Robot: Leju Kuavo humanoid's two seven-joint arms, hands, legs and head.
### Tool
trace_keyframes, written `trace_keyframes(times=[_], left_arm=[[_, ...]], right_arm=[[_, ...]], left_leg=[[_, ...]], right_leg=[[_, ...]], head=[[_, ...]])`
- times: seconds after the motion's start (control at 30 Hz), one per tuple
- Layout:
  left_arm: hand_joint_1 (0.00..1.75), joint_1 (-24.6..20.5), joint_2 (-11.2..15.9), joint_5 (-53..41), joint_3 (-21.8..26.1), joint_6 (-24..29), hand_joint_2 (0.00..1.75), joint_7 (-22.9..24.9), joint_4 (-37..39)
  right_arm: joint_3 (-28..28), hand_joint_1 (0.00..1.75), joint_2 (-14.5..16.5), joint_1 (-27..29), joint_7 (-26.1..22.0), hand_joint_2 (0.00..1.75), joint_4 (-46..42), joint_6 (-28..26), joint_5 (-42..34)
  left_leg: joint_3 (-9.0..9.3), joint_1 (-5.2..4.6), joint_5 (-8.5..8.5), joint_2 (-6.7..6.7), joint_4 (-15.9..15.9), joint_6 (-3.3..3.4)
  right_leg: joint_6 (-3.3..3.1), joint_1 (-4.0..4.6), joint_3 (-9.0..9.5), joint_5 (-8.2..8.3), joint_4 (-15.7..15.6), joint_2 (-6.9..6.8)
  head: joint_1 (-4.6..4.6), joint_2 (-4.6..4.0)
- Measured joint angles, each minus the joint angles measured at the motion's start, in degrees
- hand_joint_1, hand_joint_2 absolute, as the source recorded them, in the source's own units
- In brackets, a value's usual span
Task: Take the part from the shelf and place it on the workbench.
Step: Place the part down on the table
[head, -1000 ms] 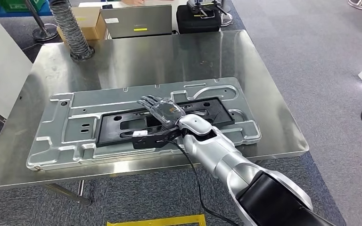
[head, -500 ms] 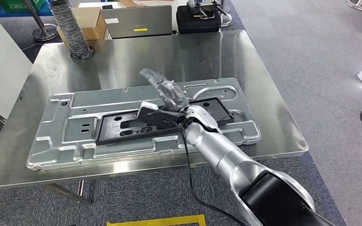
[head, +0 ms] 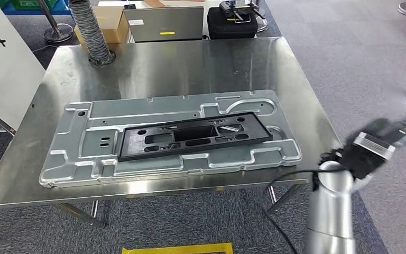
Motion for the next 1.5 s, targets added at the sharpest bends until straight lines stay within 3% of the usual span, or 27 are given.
trace_keyframes(times=[0.07, 0.1, 0.2, 0.27, 0.3, 0.33, 0.4, 0.47, 0.57, 0.6, 0.63, 0.7, 0.73, 0.77, 0.8, 0.87, 0.93, 0.97, 1.0, 1.07, 1.13, 1.23, 1.27, 1.33, 1.4, 1.47, 1.5], left_arm=[[0.00, 0.25, 0.01, 0.28, 0.25, 0.14, 0.00, 0.39, 0.00], [0.00, 0.27, 0.01, 0.33, 0.38, 0.18, 0.00, 0.51, 0.00], [0.00, 0.27, 0.02, 0.44, 0.62, 0.21, 0.00, 0.84, 0.00], [0.00, 0.28, 0.08, 0.51, 0.76, 0.13, 0.00, 0.83, 0.00], [0.00, 0.28, 0.15, 0.56, 0.85, 0.05, 0.00, 0.74, 0.00], [0.00, 0.29, 0.26, 0.59, 0.92, -0.03, 0.00, 0.59, 0.00], [0.00, 0.19, 0.43, 0.58, 0.98, -0.19, 0.00, 0.20, 0.00], [0.00, 0.12, 0.45, 0.45, 0.99, -0.36, 0.00, -0.26, 0.00], [0.00, 0.19, 0.33, 0.21, 1.03, -0.49, 0.00, -0.61, 0.00], [0.00, 0.15, 0.27, 0.16, 1.04, -0.49, 0.00, -0.67, 0.00], [0.00, 0.14, 0.20, 0.08, 1.05, -0.48, 0.00, -0.71, 0.00], [0.00, 0.14, 0.15, -0.06, 1.07, -0.44, 0.00, -0.75, 0.00], [0.00, 0.16, 0.15, -0.14, 1.07, -0.42, 0.00, -0.75, 0.00], [0.00, 0.17, 0.14, -0.19, 1.08, -0.39, 0.00, -0.74, 0.00], [0.00, 0.17, 0.13, -0.22, 1.08, -0.37, 0.00, -0.72, 0.00], [0.00, 0.16, 0.08, -0.25, 1.08, -0.32, 0.00, -0.63, 0.00], [0.00, 0.09, -0.03, -0.35, 1.08, -0.30, 0.00, -0.45, 0.00], [0.00, 0.05, -0.07, -0.42, 1.08, -0.30, 0.00, -0.36, 0.00], [0.00, 0.04, -0.11, -0.49, 1.08, -0.30, 0.00, -0.27, 0.00], [0.00, 0.13, -0.13, -0.73, 1.08, -0.27, 0.00, -0.17, 0.00], [0.00, 0.30, -0.16, -1.10, 1.08, -0.21, 0.00, -0.09, 0.00], [0.00, 0.29, -0.27, -1.59, 1.06, -0.20, 0.00, 0.05, 0.00], [0.00, 0.27, -0.28, -1.65, 1.06, -0.21, 0.00, 0.08, 0.00], [0.00, 0.26, -0.27, -1.71, 1.07, -0.21, 0.00, 0.10, 0.00], [0.00, 0.14, -0.26, -1.78, 1.08, -0.21, 0.00, 0.10, 0.00], [0.00, -0.11, -0.26, -1.89, 1.07, -0.22, 0.00, 0.10, 0.00], [0.00, -0.22, -0.27, -1.97, 1.07, -0.22, 0.00, 0.11, 0.00]], right_arm=[[-5.59, 0.00, -0.33, 4.13, -0.42, 0.00, -3.63, 0.03, -1.61], [-7.90, 0.00, -0.36, 5.94, -0.63, 0.00, -4.75, 0.05, -2.20], [-13.17, 0.00, -0.39, 11.18, -0.89, 0.00, -6.19, 0.08, -2.62], [-15.87, 0.00, -0.13, 14.82, -0.91, 0.00, -6.01, 0.08, -2.20], [-17.22, 0.00, 0.11, 16.61, -0.90, 0.44, -5.67, 0.08, -2.06], [-18.48, 0.00, 0.45, 18.28, -0.90, 0.87, -5.11, 0.08, -1.92], [-20.45, 0.00, 1.17, 21.06, -0.88, 1.75, -3.37, 0.08, -1.57], [-22.07, 0.00, 1.73, 22.74, -0.91, 1.75, 0.16, 0.08, -0.98], [-24.71, 0.00, 1.91, 23.90, -0.85, 1.75, 10.31, 0.07, 0.43], [-25.64, 0.00, 1.90, 24.23, -0.83, 1.75, 13.57, 0.06, 0.93], [-26.59, 0.00, 1.83, 24.36, -0.83, 1.75, 16.60, 0.06, 1.56], [-28.73, 0.00, 1.29, 23.76, -0.76, 1.75, 23.77, 0.06, 3.61], [-30.03, 0.00, 0.91, 23.32, -0.73, 1.75, 27.87, 0.06, 4.87], [-31.39, 0.00, 0.51, 22.95, -0.72, 1.75, 31.89, 0.05, 6.08], [-32.65, 0.00, 0.15, 22.64, -0.75, 1.75, 35.36, 0.05, 7.14], [-34.97, 0.00, -0.60, 21.89, -0.80, 1.75, 41.33, 0.05, 9.21], [-37.34, 0.00, -1.44, 20.95, -0.84, 1.75, 46.52, 0.04, 12.24], [-38.68, 0.00, -1.78, 20.59, -0.87, 1.75, 48.88, 0.03, 13.90], [-39.97, 0.00, -2.07, 20.29, -0.88, 1.75, 50.90, 0.02, 15.32], [-42.50, 0.00, -2.44, 19.87, -0.73, 1.75, 54.73, 0.01, 17.49], [-44.91, 0.00, -2.80, 19.40, 0.48, 1.75, 58.55, 0.01, 21.27], [-48.62, 0.00, -3.22, 19.08, 3.30, 1.75, 64.06, 0.01, 28.45], [-49.58, 0.00, -3.29, 19.08, 3.77, 1.75, 65.50, 0.01, 29.59], [-50.84, 0.00, -3.37, 19.05, 4.21, 1.75, 67.64, 0.01, 30.33], [-51.55, 0.00, -3.45, 18.97, 4.43, 1.75, 69.09, 0.01, 30.55], [-52.00, 0.00, -3.54, 18.85, 5.23, 1.75, 70.16, 0.00, 31.59], [-52.17, 0.00, -3.58, 18.78, 6.00, 1.75, 70.68, 0.00, 32.62]], left_leg=[[0.04, -0.04, -0.56, 0.27, 0.12, -0.55], [-0.22, -0.06, -1.72, 0.48, 1.05, -0.80], [-3.15, 0.22, -8.76, 1.02, 10.37, -1.51], [-3.92, 0.34, -11.27, 1.09, 15.15, -1.80], [-2.70, 0.34, -10.89, 1.10, 14.36, -1.82], [-0.34, 0.34, -9.68, 1.10, 11.32, -1.78], [5.49, 0.20, -7.21, 1.02, 2.42, -1.42], [8.06, -0.08, -6.15, 0.95, -2.19, -0.74], [7.29, -0.31, -4.66, 1.11, -2.40, 0.53], [6.75, -0.28, -3.92, 1.21, -2.51, 0.99], [6.03, -0.22, -3.12, 1.32, -2.65, 1.37], [4.38, -0.28, -1.82, 1.55, -2.62, 1.80], [3.53, -0.35, -1.17, 1.62, -2.54, 1.83], [2.63, -0.42, -0.56, 1.66, -2.40, 1.81], [1.70, -0.48, 0.01, 1.66, -2.19, 1.73], [-0.03, -0.58, 0.96, 1.68, -1.62, 1.46], [-1.18, -0.75, 1.70, 1.73, -1.04, 1.02], [-1.40, -0.79, 2.06, 1.76, -0.90, 0.73], [-1.48, -0.79, 2.46, 1.79, -0.89, 0.41], [-1.54, -0.64, 3.01, 1.79, -0.94, -0.30], [-2.39, -0.49, 0.37, 1.68, 0.96, -0.98], [-4.94, -0.17, -8.40, 1.62, 11.06, -1.72], [-5.20, -0.13, -9.54, 1.63, 14.18, -1.87], [-3.15, -0.11, -7.61, 1.63, 15.26, -1.95], [2.75, -0.12, -5.01, 1.61, 8.75, -1.73], [8.68, -0.31, -5.84, 1.54, 0.06, -1.04], [10.12, -0.45, -6.67, 1.51, -2.46, -0.56]], right_leg=[[-0.57, -0.39, 0.01, 0.48, -0.51, -0.07], [-0.91, -0.61, -0.04, 0.78, -0.82, -0.18], [-1.41, -0.82, -0.94, 1.67, -1.10, -0.37], [-1.31, -0.80, -1.92, 2.39, -1.04, -0.43], [-1.20, -0.81, -2.42, 2.78, -1.00, -0.45], [-1.06, -0.82, -2.90, 3.19, -0.97, -0.46], [-0.62, -0.79, -3.61, 4.07, -0.85, -0.39], [0.06, -0.75, -3.82, 4.93, -0.90, -0.29], [1.22, -0.97, -3.89, 5.87, -1.46, -0.12], [1.54, -1.09, -4.29, 4.77, -0.85, -0.08], [1.81, -1.20, -5.02, 2.49, 0.95, -0.05], [2.24, -1.34, -7.02, -3.87, 7.94, -0.04], [2.43, -1.36, -7.75, -6.11, 11.96, -0.04], [2.53, -1.39, -7.81, -6.94, 14.86, -0.04], [2.52, -1.40, -6.95, -6.51, 15.97, -0.04], [2.17, -1.36, -2.00, -4.10, 11.63, -0.04], [1.51, -1.09, 4.63, -4.20, 2.90, -0.03], [1.16, -0.91, 6.77, -4.78, -0.28, -0.02], [0.83, -0.71, 7.70, -5.28, -1.92, -0.01], [0.04, -0.73, 7.34, -4.53, -2.45, -0.09], [-0.85, -0.96, 6.28, -3.24, -2.72, -0.24], [-1.39, -0.88, 3.58, -1.08, -2.69, -0.38], [-1.36, -0.84, 2.57, -0.35, -2.60, -0.42], [-1.19, -0.81, 0.53, 0.98, -2.24, -0.45], [-0.84, -0.79, -1.27, 2.11, -1.65, -0.41], [-0.28, -0.66, -2.35, 3.15, -1.09, -0.37], [0.05, -0.64, -2.57, 3.70, -1.00, -0.38]], head=[[0.05, 0.00], [-0.02, 0.00], [-0.23, 0.00], [-0.24, 0.00], [-0.24, 0.00], [-0.25, 0.00], [-0.23, 0.00], [-0.10, 0.00], [0.03, 0.00], [0.07, 0.00], [0.13, 0.01], [0.21, 0.01], [0.21, 0.01], [0.22, 0.01], [0.21, 0.01], [0.20, 0.00], [0.12, 0.01], [0.06, 0.01], [0.07, 0.01], [0.17, 0.01], [0.13, 0.00], [-0.22, 0.00], [-0.21, 0.00], [-0.24, 0.00], [-0.25, 0.00], [-0.16, 0.00], [-0.20, 0.00]])
